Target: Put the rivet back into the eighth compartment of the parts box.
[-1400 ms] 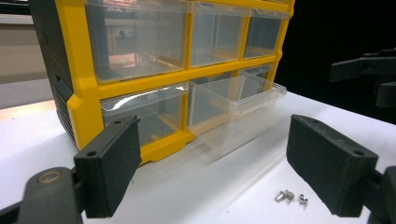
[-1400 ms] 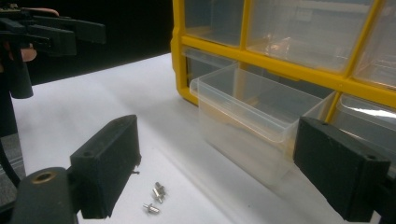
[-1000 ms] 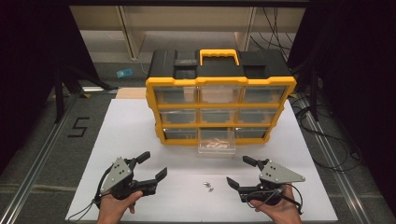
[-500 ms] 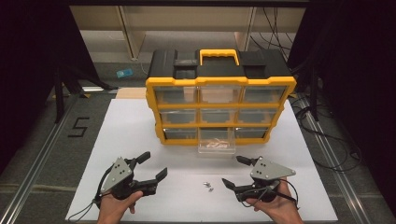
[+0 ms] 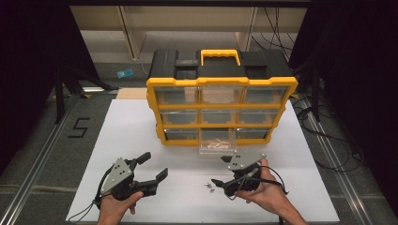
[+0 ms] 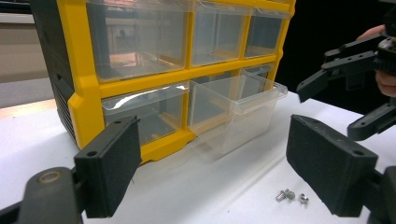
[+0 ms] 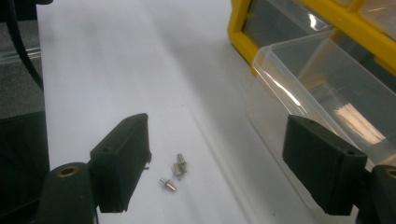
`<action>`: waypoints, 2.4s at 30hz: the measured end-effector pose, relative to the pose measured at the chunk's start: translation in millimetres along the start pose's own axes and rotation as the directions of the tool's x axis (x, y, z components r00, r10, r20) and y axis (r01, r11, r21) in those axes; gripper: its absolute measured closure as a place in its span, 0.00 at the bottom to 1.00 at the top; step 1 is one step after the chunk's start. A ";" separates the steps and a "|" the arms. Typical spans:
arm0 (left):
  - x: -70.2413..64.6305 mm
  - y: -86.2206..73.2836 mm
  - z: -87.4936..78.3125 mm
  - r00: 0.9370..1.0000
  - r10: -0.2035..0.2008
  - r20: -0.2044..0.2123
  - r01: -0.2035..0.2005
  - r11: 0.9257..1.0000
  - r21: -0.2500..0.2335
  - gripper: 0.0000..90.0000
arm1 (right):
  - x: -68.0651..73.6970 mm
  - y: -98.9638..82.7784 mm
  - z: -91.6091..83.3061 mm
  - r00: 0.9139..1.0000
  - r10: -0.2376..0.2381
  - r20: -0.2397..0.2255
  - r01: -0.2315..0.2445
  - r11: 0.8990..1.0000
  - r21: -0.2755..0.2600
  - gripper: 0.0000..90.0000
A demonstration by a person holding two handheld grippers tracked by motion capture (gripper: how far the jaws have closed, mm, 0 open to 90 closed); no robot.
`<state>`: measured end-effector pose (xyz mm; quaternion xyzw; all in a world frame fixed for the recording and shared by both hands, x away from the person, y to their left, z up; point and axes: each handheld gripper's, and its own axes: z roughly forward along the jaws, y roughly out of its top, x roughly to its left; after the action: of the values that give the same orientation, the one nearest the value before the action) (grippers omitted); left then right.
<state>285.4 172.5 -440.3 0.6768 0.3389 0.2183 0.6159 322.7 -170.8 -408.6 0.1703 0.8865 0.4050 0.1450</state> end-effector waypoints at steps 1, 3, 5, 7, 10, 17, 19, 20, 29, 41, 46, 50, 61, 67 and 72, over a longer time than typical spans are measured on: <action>0.1 0.0 0.0 1.000 0.001 -0.001 -0.001 1.000 0.000 0.20 | 0.0 0.0 0.0 1.000 0.000 0.000 0.000 1.000 0.000 0.28; 0.1 0.0 0.0 1.000 0.000 -0.001 0.000 1.000 -0.001 0.20 | -0.6 3.1 5.8 1.000 -0.014 -0.012 0.015 1.000 0.023 0.29; 0.3 -0.2 0.6 1.000 -0.002 0.007 0.002 1.000 -0.010 0.20 | -0.5 5.8 12.0 0.999 -0.019 -0.027 0.021 0.998 0.054 0.30; 0.0 0.3 -0.4 1.000 0.001 -0.001 -0.001 1.000 -0.001 0.20 | 1.0 8.4 22.6 0.998 -0.047 -0.049 0.052 0.993 0.104 0.33; 0.1 0.3 -0.4 1.000 0.001 -0.001 -0.001 1.000 -0.001 0.20 | 1.0 9.2 32.2 0.996 -0.060 -0.068 0.069 0.987 0.147 0.37; -0.1 0.4 -0.4 1.000 0.001 0.000 -0.001 1.000 -0.001 0.20 | -1.1 8.7 45.8 0.993 -0.074 -0.092 0.094 0.969 0.227 0.42; 0.0 0.4 -0.4 1.000 0.002 0.000 -0.002 1.000 -0.001 0.20 | -2.5 7.5 52.2 0.992 -0.076 -0.106 0.101 0.960 0.262 0.43; 0.0 0.4 -0.3 1.000 0.001 0.000 -0.001 1.000 -0.001 0.20 | -3.6 7.1 55.1 0.990 -0.092 -0.103 0.117 0.956 0.268 0.43; -0.1 0.4 -0.5 1.000 0.002 0.000 -0.002 1.000 0.000 0.20 | -9.2 5.3 70.9 0.987 -0.097 -0.129 0.135 0.934 0.330 0.49; -0.1 0.4 -0.4 1.000 0.001 0.000 -0.001 1.000 0.000 0.20 | -13.6 2.7 84.9 0.983 -0.085 -0.164 0.145 0.907 0.395 0.52; -0.1 0.4 -0.4 1.000 0.002 -0.001 -0.002 1.000 0.001 0.20 | -14.5 2.8 86.9 0.979 -0.083 -0.185 0.152 0.904 0.400 0.55; 0.1 0.4 -0.5 1.000 0.001 -0.001 -0.001 1.000 0.000 0.20 | -13.2 3.6 88.3 0.976 -0.077 -0.203 0.155 0.903 0.401 0.57; 0.4 -0.1 0.5 1.000 -0.002 0.006 0.002 1.000 -0.007 0.20 | -8.9 3.5 93.8 0.974 -0.038 -0.224 0.143 0.869 0.474 0.75; 0.4 -0.1 0.4 1.000 -0.002 0.005 0.002 1.000 -0.006 0.20 | -9.5 5.7 94.5 0.973 -0.018 -0.232 0.135 0.856 0.499 0.89; 0.5 -0.1 0.3 1.000 -0.002 0.006 0.002 1.000 -0.005 0.20 | -10.8 6.6 94.3 0.972 0.004 -0.233 0.120 0.849 0.515 0.92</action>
<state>285.9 172.6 -440.5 0.6754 0.3372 0.2168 0.6189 370.8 -108.2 -461.7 0.1295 0.9787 0.1593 0.0037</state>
